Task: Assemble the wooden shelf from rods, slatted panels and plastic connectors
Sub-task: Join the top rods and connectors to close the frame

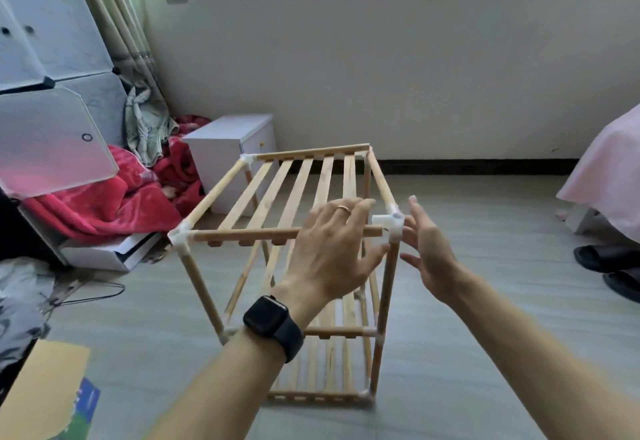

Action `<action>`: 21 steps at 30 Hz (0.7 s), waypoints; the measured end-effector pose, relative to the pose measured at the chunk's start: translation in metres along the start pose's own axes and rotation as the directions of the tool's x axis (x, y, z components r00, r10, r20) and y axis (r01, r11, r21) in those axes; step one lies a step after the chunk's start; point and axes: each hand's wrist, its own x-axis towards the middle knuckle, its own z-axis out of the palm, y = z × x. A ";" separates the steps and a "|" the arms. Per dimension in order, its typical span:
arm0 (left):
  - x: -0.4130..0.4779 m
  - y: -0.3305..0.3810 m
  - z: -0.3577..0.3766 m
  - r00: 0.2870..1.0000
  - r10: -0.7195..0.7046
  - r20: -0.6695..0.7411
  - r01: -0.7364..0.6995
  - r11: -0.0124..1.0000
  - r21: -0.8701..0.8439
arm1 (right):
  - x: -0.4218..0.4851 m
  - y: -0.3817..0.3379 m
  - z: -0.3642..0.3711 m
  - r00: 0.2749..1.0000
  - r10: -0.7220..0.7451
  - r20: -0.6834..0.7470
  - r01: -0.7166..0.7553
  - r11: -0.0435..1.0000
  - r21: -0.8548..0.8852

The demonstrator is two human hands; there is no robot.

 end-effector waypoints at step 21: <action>0.009 -0.018 0.004 0.978 -0.146 0.146 0.182 0.943 -0.279 | -0.014 0.012 0.010 0.988 -0.041 0.151 0.056 0.994 -0.098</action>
